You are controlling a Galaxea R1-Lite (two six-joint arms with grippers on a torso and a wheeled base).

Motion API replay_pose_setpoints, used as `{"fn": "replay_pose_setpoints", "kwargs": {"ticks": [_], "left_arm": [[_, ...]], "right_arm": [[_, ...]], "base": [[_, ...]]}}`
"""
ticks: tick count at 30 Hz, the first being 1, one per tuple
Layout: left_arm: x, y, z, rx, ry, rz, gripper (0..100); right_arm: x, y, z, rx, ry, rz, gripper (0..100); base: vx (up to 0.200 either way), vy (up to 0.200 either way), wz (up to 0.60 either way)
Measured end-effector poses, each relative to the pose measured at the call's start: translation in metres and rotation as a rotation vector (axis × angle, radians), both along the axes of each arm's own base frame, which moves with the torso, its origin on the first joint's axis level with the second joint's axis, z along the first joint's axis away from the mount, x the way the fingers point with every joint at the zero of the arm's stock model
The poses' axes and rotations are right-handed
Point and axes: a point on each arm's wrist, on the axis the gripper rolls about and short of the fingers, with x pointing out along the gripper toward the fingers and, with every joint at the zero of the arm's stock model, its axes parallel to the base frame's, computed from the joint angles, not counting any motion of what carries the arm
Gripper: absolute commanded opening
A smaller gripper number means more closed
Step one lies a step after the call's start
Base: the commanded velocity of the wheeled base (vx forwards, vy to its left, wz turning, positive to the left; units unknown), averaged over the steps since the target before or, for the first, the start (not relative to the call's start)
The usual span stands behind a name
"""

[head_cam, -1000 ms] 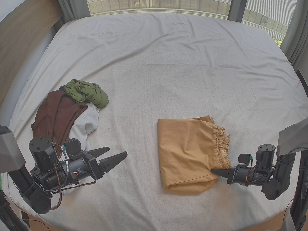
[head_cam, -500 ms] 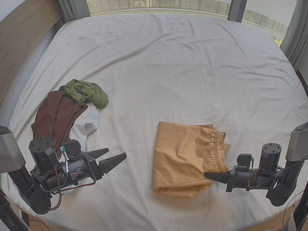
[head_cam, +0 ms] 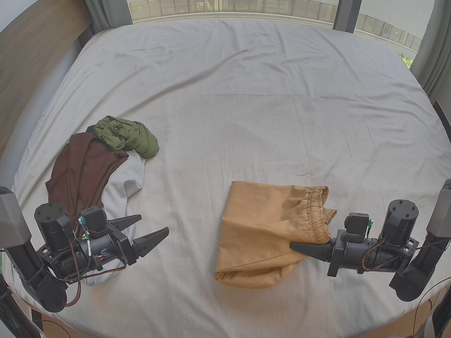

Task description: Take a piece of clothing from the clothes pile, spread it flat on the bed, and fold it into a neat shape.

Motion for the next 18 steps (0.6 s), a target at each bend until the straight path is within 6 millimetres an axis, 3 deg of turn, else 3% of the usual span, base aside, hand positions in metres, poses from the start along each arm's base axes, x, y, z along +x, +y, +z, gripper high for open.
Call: {"fn": "replay_pose_setpoints", "kwargs": {"ticks": [7,18], "left_arm": [[-0.002,0.008,-0.003,0.116,-0.074,0.002,100],[-0.005,0.012,-0.004,0.13,-0.075,-0.002,100]], "right_arm": [[0.006,0.01,0.021,0.06,-0.07,0.013,0],[0.017,0.023,0.052,0.157,-0.156,0.034,0]], "base": [[0.0,0.0,0.0],[0.0,0.0,0.0]]}}
